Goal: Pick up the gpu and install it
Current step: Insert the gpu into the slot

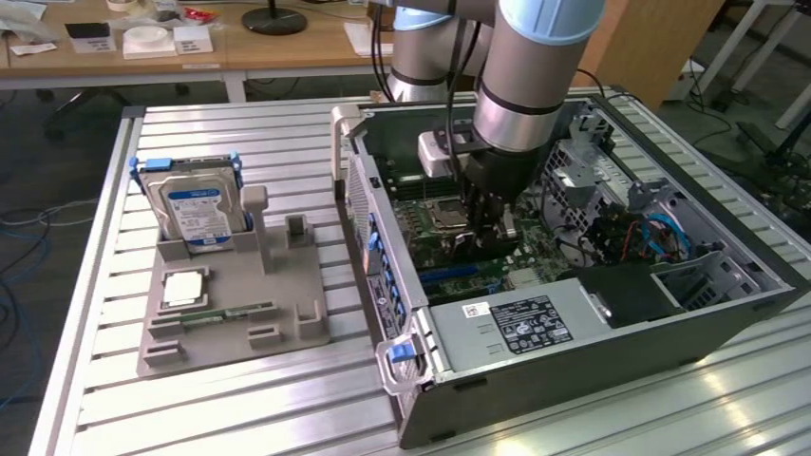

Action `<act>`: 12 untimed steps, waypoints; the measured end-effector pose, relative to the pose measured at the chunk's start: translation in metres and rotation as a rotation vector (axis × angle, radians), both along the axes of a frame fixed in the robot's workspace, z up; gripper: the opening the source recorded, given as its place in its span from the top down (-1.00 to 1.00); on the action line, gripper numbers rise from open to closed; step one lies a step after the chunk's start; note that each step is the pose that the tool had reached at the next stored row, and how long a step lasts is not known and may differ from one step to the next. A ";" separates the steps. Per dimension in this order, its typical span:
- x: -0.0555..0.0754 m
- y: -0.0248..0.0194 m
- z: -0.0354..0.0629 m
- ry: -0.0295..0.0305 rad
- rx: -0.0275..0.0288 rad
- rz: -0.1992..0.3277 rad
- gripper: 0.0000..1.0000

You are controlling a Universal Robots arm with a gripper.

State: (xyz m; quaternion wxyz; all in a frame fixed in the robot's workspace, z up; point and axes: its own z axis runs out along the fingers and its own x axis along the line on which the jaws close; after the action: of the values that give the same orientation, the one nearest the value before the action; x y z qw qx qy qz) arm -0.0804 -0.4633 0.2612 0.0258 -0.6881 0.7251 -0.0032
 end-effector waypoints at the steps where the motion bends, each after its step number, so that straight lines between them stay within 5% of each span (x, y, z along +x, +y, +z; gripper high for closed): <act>1: 0.000 -0.0001 0.0000 -0.0001 0.0000 0.000 0.47; 6: 0.001 -0.0003 0.0000 0.0016 -0.0001 0.000 0.47; 10: 0.003 -0.0005 0.0001 0.0189 -0.0001 0.000 0.47; 12: 0.003 -0.0006 0.0001 0.0192 -0.0001 0.000 0.47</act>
State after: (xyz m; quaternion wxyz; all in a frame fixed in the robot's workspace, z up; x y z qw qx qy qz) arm -0.0776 -0.4639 0.2612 0.0188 -0.6882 0.7253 0.0034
